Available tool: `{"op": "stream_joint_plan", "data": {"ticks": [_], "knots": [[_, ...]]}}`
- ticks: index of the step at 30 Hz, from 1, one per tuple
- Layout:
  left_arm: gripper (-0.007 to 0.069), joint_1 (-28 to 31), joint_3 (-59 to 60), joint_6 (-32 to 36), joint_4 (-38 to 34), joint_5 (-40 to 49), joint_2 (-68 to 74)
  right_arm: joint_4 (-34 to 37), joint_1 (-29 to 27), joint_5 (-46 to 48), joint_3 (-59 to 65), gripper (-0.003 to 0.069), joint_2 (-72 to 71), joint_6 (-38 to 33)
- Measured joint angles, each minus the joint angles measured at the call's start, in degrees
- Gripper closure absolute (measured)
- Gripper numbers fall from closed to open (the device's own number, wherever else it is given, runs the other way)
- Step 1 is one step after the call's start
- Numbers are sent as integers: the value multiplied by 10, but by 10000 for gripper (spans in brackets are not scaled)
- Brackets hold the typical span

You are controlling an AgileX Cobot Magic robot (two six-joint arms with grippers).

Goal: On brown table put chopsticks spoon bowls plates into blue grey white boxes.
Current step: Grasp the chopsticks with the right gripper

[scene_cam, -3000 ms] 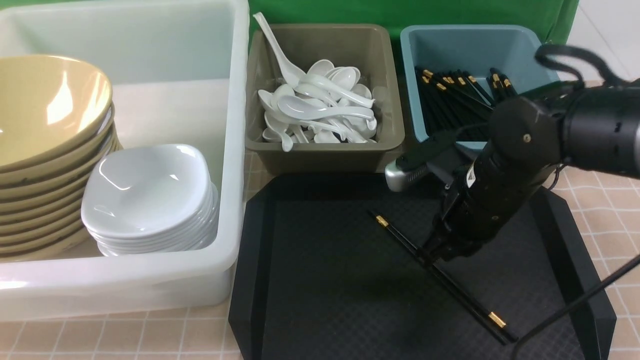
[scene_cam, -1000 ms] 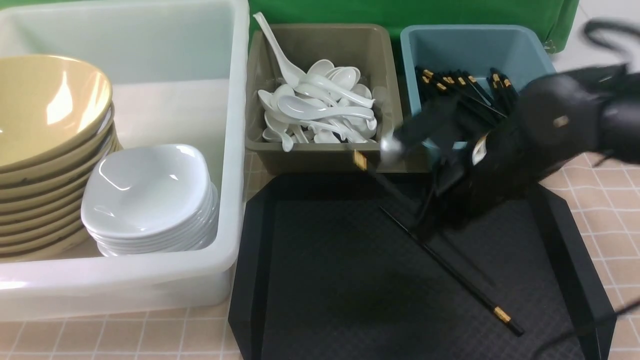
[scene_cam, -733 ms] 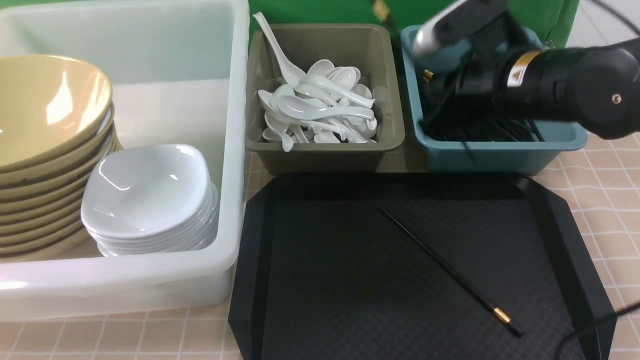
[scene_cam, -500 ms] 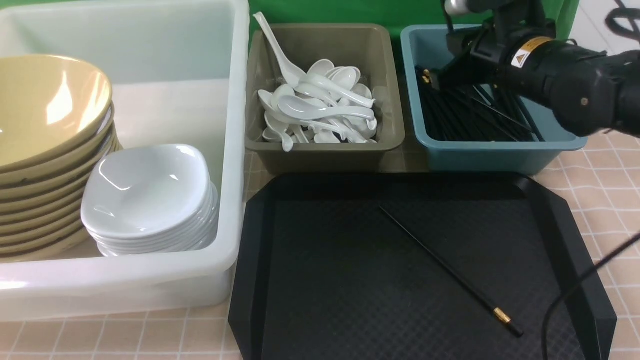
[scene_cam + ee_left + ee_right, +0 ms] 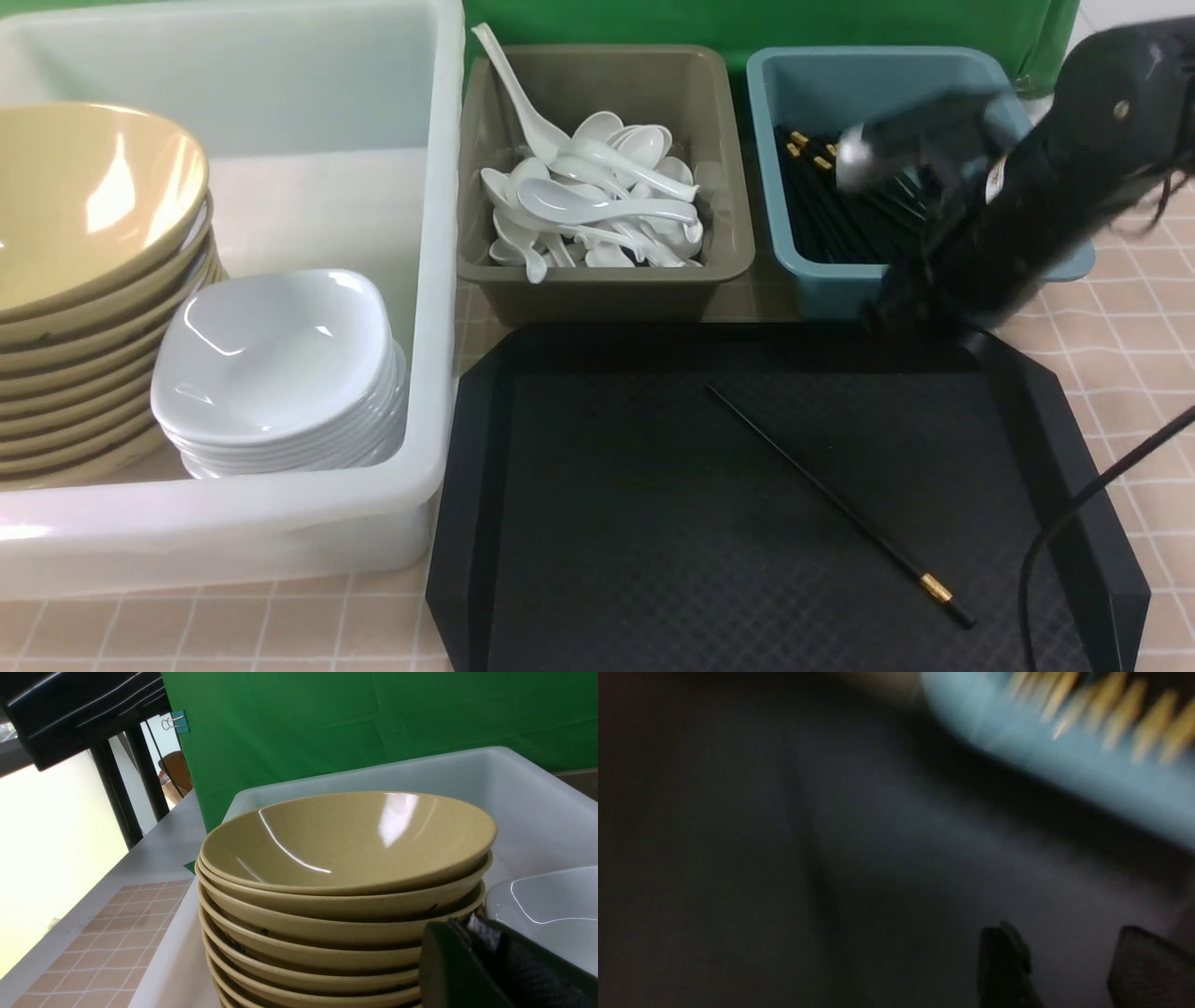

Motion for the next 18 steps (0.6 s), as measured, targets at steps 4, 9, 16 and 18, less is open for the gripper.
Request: {"op": "stream_joint_plan", "data": {"ticks": [4, 9, 16, 18], "knots": [[617, 0, 0, -1, 1, -1, 0, 0, 54, 8, 65, 347, 4, 3], [617, 0, 0, -1, 1, -1, 0, 2, 90, -50, 100, 358, 10, 3], [617, 0, 0, -1, 2, 0, 0, -3, 91, -89, 102, 424, 50, 1], [617, 0, 0, -1, 2, 0, 0, 5, 92, -89, 102, 502, 49, -8]]}}
